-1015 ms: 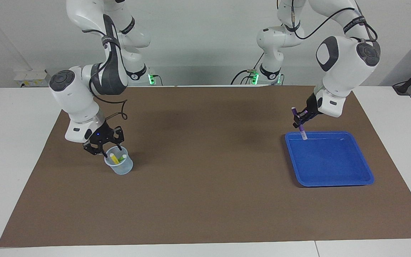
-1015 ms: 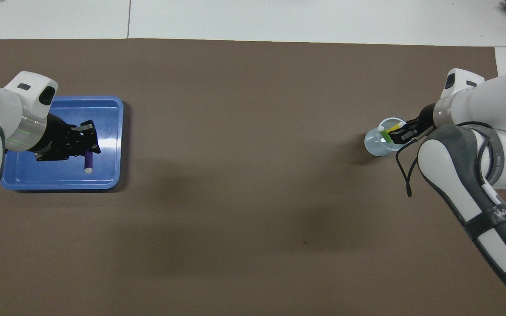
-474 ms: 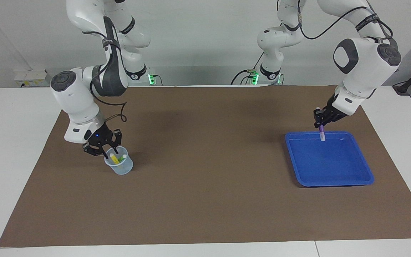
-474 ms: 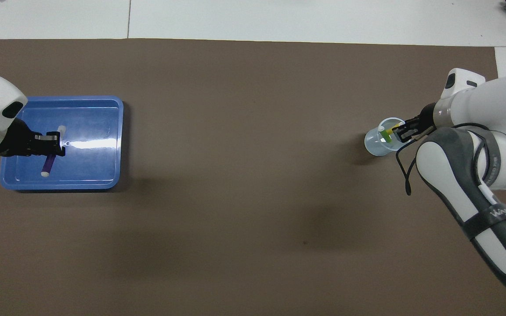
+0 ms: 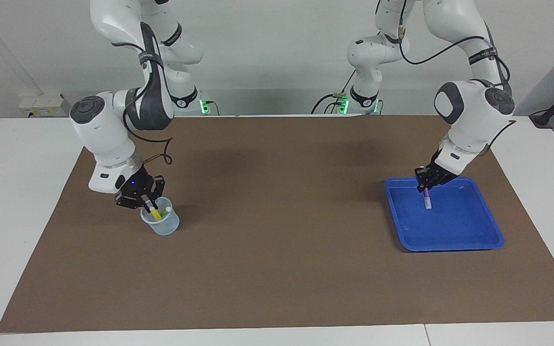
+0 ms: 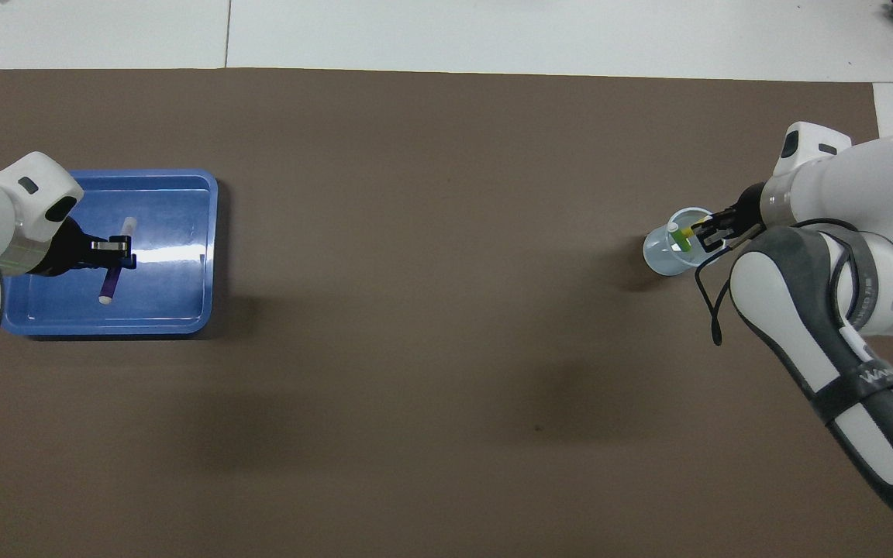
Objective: Right arm passes pens to left for tray arrangement
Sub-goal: 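Lower the purple pen into the blue tray and open the left gripper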
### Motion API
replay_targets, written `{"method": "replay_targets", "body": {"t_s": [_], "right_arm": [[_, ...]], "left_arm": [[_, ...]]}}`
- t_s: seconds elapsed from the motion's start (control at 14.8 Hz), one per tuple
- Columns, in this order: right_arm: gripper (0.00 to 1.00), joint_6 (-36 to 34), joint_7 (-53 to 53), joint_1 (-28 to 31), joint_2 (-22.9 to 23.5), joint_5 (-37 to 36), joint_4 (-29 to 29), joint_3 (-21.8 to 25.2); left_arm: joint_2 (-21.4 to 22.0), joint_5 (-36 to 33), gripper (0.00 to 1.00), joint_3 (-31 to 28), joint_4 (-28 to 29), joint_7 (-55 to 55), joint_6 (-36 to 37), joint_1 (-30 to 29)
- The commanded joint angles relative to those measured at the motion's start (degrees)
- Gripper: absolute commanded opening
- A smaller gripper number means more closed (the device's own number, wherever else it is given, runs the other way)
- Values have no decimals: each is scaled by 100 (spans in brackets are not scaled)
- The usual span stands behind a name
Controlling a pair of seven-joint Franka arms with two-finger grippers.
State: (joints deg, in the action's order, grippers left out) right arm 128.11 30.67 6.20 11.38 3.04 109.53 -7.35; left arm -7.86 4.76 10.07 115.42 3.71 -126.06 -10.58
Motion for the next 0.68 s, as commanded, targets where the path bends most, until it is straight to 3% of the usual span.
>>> {"method": "replay_targets", "body": {"t_s": [0.0, 0.2, 0.61], "right_arm": [[0, 100, 88, 83, 5, -111, 33, -56], [0, -162, 97, 144, 5, -102, -177, -56], [0, -2077, -17, 214, -319, 12, -1276, -56]], "left_arm": [[-347, -107, 0, 38, 33, 59, -524, -14], [-593, -107, 0, 39, 33, 24, -753, 4], [-893, -107, 0, 39, 68, -11, -1246, 91]]}}
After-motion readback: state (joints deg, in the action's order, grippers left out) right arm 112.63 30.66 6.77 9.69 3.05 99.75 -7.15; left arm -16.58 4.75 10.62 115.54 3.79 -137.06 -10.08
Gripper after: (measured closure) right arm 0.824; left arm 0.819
